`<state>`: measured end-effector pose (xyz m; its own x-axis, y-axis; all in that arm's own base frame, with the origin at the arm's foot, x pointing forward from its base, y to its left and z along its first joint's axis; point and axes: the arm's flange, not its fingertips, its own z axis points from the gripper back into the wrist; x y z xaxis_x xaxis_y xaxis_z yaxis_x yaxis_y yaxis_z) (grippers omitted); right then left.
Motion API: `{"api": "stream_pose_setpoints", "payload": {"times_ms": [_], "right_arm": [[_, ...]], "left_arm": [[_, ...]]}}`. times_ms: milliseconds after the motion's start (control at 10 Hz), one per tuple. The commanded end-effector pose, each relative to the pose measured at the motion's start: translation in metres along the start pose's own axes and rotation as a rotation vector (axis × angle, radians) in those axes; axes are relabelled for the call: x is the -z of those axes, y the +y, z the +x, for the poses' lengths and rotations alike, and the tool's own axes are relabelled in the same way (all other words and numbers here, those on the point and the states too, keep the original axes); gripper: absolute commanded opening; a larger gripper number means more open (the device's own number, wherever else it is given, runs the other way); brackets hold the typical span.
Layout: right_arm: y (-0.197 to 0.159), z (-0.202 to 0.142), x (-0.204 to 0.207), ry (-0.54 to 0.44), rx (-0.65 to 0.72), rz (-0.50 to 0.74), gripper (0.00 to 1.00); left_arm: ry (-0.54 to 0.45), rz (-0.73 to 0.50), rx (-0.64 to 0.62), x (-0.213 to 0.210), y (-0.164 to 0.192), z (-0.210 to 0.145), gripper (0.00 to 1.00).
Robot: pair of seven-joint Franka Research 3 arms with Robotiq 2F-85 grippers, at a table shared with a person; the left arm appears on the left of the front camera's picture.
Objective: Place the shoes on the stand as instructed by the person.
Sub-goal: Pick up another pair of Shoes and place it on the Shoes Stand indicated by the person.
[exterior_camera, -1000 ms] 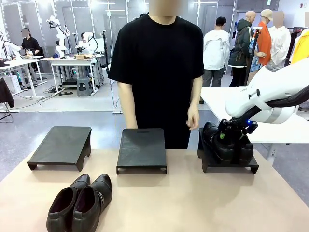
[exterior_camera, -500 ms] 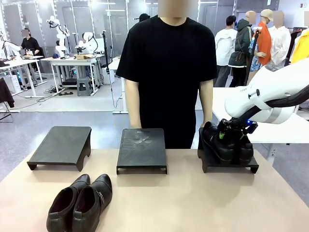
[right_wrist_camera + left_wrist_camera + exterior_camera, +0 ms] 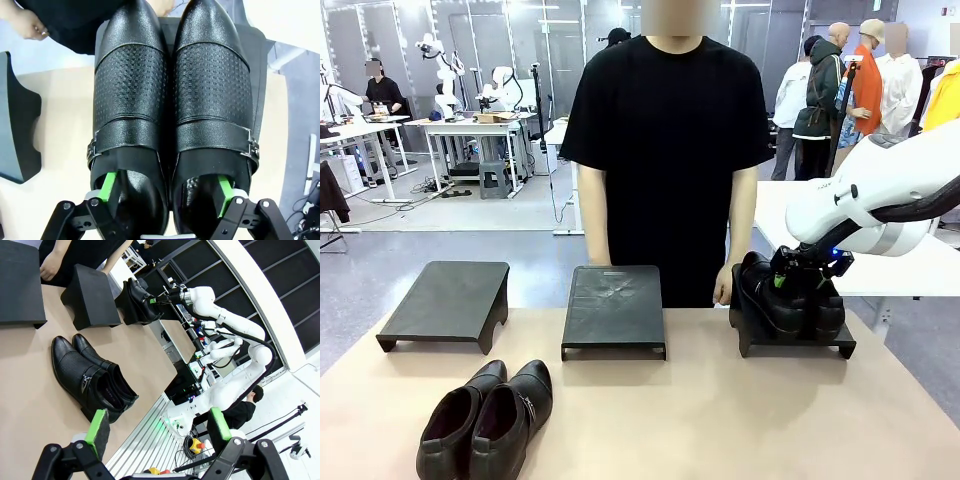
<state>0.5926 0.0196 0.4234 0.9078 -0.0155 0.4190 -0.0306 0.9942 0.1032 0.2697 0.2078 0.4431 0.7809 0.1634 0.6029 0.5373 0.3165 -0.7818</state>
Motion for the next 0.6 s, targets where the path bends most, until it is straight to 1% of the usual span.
{"api": "stream_pose_setpoints", "payload": {"times_ms": [0, 400, 500], "right_arm": [[-0.001, 0.000, 0.000, -0.004, 0.002, -0.001, 0.89], [0.000, 0.000, 0.000, 0.000, 0.000, 0.000, 0.89], [-0.004, -0.015, -0.021, 0.003, -0.009, 0.063, 0.89]], "left_arm": [[0.004, -0.014, 0.021, -0.001, 0.000, -0.001, 1.00], [0.004, -0.014, 0.021, -0.001, 0.000, -0.001, 1.00], [0.004, -0.014, 0.021, -0.001, 0.000, -0.001, 1.00]]}}
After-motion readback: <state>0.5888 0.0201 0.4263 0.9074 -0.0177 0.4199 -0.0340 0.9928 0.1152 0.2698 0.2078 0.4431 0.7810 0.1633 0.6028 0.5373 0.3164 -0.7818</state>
